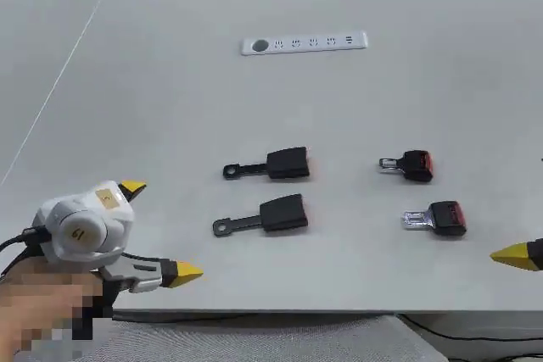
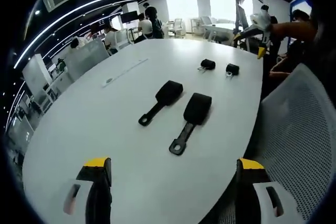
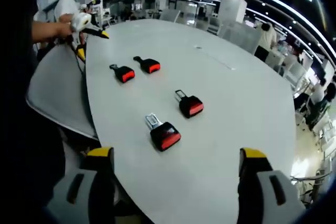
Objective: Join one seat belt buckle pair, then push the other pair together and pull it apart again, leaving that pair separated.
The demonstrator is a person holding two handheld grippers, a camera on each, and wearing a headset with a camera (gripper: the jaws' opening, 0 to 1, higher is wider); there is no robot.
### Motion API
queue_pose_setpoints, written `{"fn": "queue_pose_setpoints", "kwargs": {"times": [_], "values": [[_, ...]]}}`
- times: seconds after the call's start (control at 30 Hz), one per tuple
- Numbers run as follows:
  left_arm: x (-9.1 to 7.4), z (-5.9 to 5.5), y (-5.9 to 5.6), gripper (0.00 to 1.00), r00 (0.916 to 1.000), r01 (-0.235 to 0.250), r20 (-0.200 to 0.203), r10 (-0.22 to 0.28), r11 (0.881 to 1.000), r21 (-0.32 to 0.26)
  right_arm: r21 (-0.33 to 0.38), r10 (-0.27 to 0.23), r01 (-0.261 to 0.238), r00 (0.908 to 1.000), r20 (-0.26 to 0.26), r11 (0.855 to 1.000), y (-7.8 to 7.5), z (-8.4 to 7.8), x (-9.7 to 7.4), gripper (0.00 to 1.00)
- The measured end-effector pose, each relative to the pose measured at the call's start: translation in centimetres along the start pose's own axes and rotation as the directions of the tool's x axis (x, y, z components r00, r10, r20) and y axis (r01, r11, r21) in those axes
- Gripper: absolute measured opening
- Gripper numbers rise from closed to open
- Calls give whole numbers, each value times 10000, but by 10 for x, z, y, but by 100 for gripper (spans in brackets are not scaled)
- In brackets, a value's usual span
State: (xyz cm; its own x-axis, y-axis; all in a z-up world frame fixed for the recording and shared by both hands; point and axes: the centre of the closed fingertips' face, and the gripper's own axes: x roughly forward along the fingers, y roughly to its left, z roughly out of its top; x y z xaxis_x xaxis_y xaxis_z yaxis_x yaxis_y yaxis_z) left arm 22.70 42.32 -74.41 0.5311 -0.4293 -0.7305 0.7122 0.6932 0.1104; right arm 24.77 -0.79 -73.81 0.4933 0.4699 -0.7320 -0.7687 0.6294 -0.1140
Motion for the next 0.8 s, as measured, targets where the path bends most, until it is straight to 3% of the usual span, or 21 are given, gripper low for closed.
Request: {"fn": "queue_pose_setpoints", "kwargs": {"times": [0.8], "values": [[-1,5,0,100,10000,9,53,-10,9998,177,47,-204,204,9997,147,9998,-1,4,-8,100]]}}
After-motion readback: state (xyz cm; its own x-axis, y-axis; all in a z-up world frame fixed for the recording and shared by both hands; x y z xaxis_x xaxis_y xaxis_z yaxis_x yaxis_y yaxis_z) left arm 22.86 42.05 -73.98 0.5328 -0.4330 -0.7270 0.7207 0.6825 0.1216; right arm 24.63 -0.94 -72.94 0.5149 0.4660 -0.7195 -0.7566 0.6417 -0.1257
